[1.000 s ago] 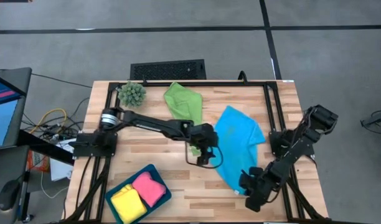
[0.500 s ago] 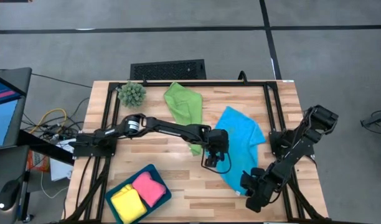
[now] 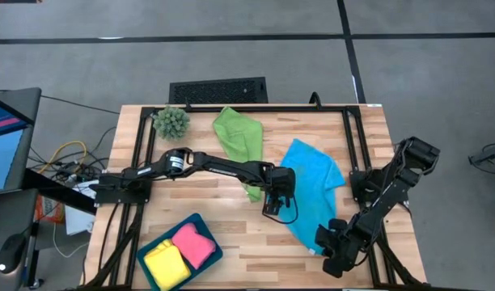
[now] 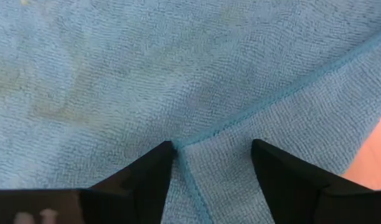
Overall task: Fold microfiber towels
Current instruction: Fold the blue microfiber towel
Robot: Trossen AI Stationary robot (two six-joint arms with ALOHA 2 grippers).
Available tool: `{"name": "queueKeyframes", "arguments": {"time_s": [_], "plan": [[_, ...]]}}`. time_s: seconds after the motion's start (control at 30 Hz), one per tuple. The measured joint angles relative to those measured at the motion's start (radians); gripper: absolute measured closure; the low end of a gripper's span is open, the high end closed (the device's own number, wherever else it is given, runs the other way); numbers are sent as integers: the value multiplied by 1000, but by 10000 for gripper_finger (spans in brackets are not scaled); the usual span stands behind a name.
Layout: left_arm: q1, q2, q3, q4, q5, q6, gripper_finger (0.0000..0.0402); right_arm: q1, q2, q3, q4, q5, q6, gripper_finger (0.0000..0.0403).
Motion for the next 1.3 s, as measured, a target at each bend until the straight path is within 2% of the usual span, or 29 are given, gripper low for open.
{"name": "queueKeyframes", "arguments": {"time_s": [0.37,0.57,0.83,1.3], "plan": [[0,0,0,4,-26,-22,313,0,0,0,-9,30,1,386],[0,-8,11,-34,-28,-129,360,0,0,0,-9,38,1,381],[-6,-10,118,-217,-28,-159,382,0,0,0,-13,89,10,383],[-30,-11,292,-437,-25,-167,384,0,-1,0,-15,105,105,381]]}}
